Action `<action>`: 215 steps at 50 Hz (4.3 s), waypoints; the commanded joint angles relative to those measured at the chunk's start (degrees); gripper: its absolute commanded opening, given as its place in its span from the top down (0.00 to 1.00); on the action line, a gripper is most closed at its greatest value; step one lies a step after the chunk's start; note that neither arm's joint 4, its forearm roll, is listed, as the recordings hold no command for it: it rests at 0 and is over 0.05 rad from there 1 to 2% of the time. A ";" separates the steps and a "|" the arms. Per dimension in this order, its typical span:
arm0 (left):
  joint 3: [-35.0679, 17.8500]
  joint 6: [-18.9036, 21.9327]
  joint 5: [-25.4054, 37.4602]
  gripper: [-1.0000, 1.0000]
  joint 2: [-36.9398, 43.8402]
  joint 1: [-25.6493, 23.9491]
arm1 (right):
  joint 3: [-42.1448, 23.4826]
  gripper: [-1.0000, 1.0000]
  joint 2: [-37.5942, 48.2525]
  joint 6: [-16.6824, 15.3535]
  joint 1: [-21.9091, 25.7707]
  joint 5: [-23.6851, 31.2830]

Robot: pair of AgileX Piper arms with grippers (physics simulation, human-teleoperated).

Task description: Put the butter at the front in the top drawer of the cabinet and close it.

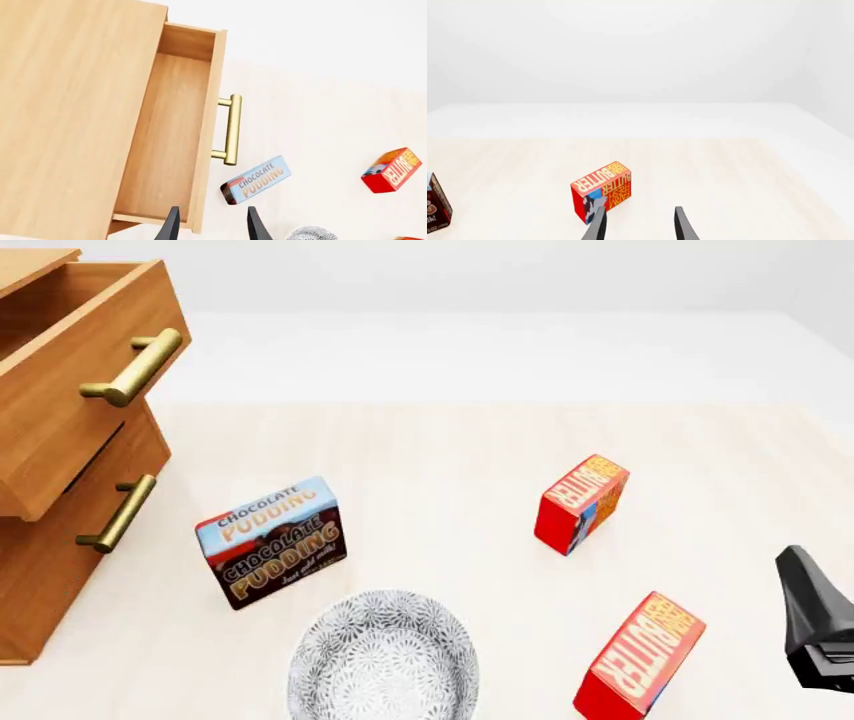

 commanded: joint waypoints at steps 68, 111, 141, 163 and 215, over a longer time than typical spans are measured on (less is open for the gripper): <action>12.30 -5.87 -13.11 0.00 8.81 -6.32 | -0.02 0.00 -0.12 -0.06 0.02 0.11; 10.24 -10.68 -14.22 0.00 10.58 -16.83 | -0.02 0.00 -0.12 -0.05 -0.01 0.11; 8.98 -12.59 -15.45 0.00 13.79 -23.41 | -0.02 0.00 -0.12 -0.06 0.00 0.11; 7.56 -13.89 -16.22 0.00 14.50 -27.63 | -0.02 0.00 -0.12 -0.06 0.00 0.11; -15.09 5.02 -1.76 0.00 14.22 -31.92 | -0.02 0.00 -0.13 -0.07 0.02 0.11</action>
